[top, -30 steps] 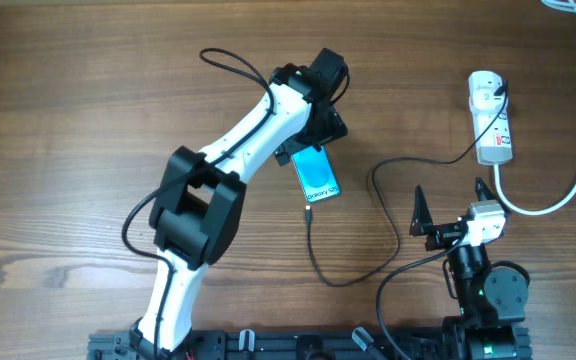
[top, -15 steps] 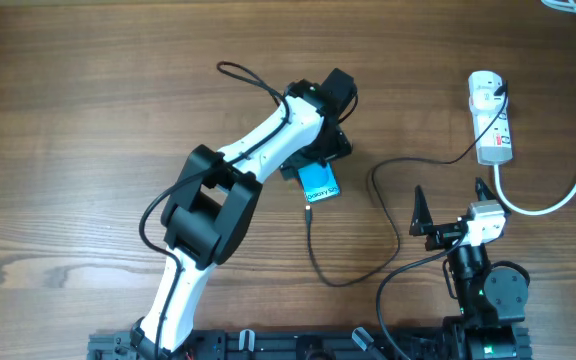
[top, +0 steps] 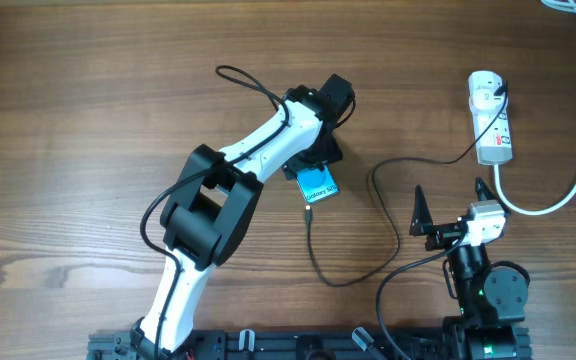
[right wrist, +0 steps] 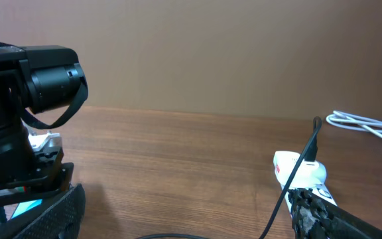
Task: Plug charger to phone and switch on socket
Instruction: 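Lift the phone with the left gripper and raise it upright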
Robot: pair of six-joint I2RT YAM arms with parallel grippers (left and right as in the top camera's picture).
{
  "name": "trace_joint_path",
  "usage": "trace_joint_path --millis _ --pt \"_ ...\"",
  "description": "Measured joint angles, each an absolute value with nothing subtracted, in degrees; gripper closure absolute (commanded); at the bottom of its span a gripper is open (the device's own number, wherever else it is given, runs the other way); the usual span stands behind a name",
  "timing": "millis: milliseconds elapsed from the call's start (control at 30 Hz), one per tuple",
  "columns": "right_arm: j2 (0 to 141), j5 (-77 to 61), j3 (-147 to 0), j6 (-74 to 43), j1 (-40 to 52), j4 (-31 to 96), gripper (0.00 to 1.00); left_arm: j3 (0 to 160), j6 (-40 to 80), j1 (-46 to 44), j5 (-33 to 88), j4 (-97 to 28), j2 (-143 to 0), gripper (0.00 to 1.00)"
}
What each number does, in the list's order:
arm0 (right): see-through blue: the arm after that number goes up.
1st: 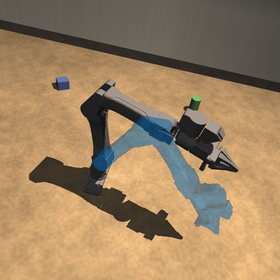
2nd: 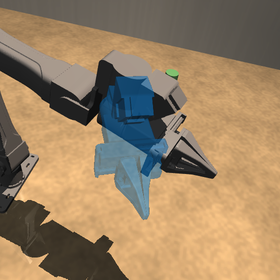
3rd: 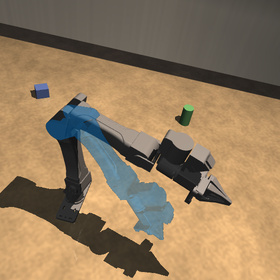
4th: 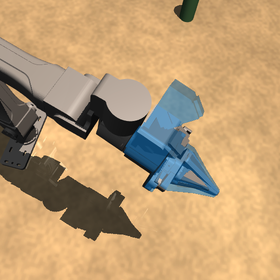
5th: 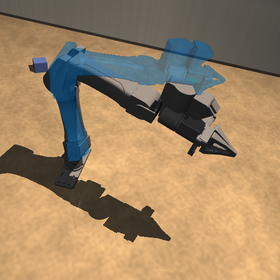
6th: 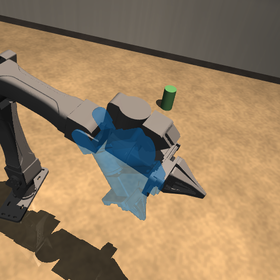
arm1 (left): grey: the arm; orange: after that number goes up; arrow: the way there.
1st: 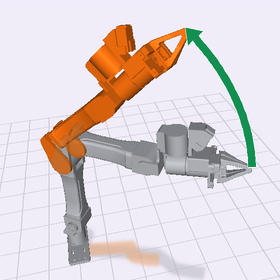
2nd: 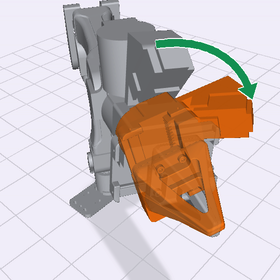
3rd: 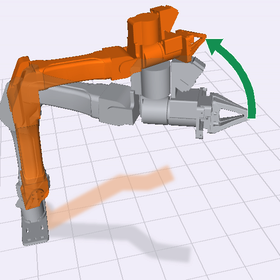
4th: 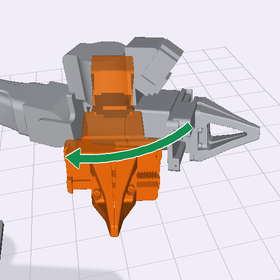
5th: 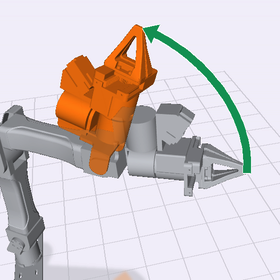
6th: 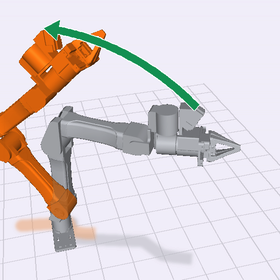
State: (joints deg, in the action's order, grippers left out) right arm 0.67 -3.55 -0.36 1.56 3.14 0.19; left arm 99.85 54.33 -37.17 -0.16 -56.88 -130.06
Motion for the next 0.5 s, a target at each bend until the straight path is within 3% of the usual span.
trace_joint_path --millis 100,133,233,500 --pt "0.67 -3.55 -0.34 1.56 3.14 0.19 0.0 99.85 54.33 -37.17 -0.16 -56.88 -130.04 0.23" --pt "0.67 -3.55 -0.34 1.56 3.14 0.19 0.0 99.85 54.33 -37.17 -0.14 -56.88 -130.04 0.09" --pt "0.67 -3.53 -0.36 1.56 3.14 0.19 0.0 99.85 54.33 -37.19 0.1 -56.62 -130.02 0.05" --pt "0.67 -3.53 -0.36 1.56 3.14 0.19 0.0 99.83 54.13 -37.12 1.37 -57.63 -130.02 0.24"
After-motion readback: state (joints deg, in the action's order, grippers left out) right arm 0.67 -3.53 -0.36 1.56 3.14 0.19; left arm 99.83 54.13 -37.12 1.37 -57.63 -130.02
